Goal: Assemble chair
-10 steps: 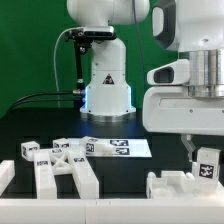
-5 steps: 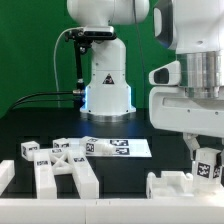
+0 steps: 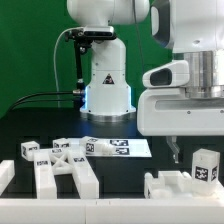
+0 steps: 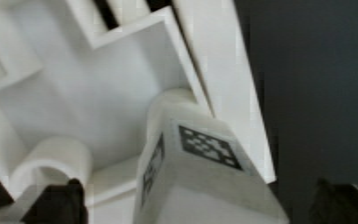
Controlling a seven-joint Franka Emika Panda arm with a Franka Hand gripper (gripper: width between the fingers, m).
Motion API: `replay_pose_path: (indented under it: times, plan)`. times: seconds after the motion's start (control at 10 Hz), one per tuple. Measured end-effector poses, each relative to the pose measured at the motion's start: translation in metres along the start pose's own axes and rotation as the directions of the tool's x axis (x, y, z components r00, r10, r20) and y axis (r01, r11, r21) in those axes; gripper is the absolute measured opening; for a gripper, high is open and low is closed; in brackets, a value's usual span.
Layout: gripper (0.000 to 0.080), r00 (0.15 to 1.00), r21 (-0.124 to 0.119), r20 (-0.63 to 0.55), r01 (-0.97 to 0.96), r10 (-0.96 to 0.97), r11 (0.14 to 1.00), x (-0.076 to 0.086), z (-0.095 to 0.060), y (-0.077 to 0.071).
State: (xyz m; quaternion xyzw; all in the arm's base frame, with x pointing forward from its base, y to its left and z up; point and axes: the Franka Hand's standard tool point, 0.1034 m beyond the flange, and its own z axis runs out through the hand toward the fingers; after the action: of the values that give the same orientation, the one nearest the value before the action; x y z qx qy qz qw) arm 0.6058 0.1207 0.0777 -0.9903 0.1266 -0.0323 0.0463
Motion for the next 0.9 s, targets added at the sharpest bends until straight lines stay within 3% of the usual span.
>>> replay_pose_path:
  times: [0.1, 0.3, 0.4, 0.5, 0.6, 0.7, 0.8, 0.9]
  plan:
    - [0.0645, 0.997, 0.0, 0.0, 0.073, -0.073, 0.997, 0.0, 0.0, -0.0001]
    - [0.0648, 0.901, -0.018, 0.028, 0.434, -0.434, 0.901, -0.0049, 0.001, -0.0018]
    - [0.0648, 0.853, -0.024, 0.047, 0.521, -0.519, 0.854, -0.009, 0.0016, -0.0052]
    - [0.0648, 0.86, -0.024, 0.036, 0.511, -0.51, 0.859, -0.0085, 0.0022, -0.0042]
    - [0.0552, 0.874, -0.025, 0.036, 0.486, -0.485, 0.874, -0.0085, 0.0024, -0.0043]
    - [0.0552, 0.881, -0.026, 0.036, 0.472, -0.471, 0.881, -0.0084, 0.0024, -0.004]
    - [0.0351, 0.899, -0.028, 0.035, 0.437, -0.436, 0.899, -0.0079, 0.0023, -0.0032]
    - [0.0286, 0.944, -0.035, 0.032, 0.331, -0.33, 0.943, -0.0068, 0.0027, 0.0]
